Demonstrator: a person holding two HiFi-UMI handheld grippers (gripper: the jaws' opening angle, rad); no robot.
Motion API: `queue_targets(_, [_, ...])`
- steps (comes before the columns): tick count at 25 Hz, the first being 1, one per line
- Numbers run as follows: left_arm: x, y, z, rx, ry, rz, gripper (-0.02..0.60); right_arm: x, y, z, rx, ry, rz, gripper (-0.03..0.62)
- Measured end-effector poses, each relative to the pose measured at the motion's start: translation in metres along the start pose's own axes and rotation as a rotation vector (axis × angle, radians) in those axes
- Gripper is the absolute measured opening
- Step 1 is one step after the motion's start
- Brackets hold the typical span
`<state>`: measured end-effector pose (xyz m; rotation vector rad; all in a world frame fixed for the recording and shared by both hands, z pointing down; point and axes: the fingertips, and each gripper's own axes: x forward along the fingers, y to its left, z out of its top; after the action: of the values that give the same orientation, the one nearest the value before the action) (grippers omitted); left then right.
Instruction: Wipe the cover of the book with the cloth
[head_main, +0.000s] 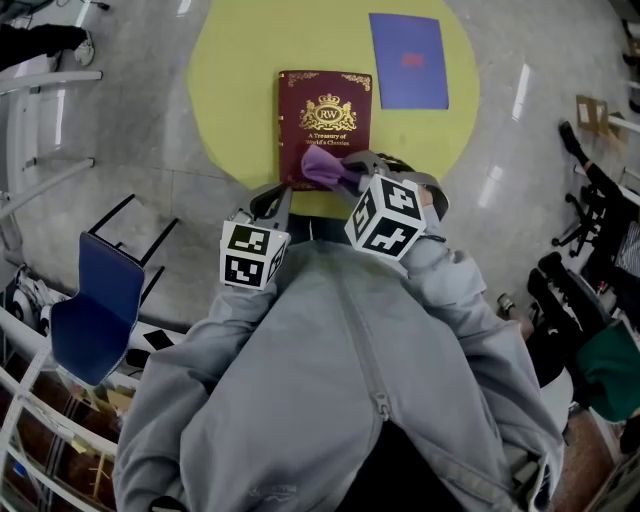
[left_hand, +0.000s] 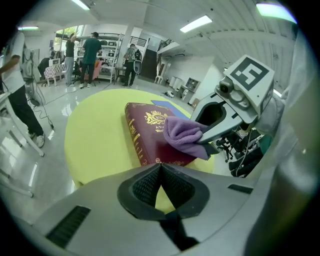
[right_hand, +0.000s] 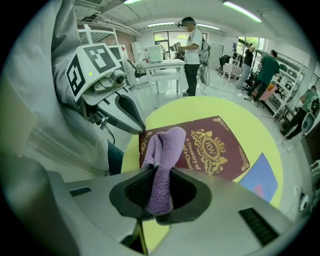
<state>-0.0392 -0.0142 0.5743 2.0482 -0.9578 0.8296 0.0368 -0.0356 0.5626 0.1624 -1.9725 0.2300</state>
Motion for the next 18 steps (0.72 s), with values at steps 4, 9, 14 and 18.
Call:
queue_targets(4, [0.001, 0.000, 0.000, 0.006, 0.005, -0.004, 0.018, -0.005, -0.001, -0.015, 0.021, 0.020, -0.010, 0.087])
queue_targets(9, [0.001, -0.001, -0.001, 0.014, 0.010, -0.008, 0.018, -0.012, -0.001, -0.032, 0.043, 0.044, -0.024, 0.087])
queue_targets(14, [0.000, -0.001, -0.001, 0.021, 0.017, -0.011, 0.018, -0.019, -0.001, -0.051, 0.079, 0.077, -0.043, 0.087])
queue_targets(18, [-0.001, -0.001, -0.001, 0.029, 0.022, -0.012, 0.018, -0.024, 0.000, -0.067, 0.116, 0.106, -0.059, 0.087])
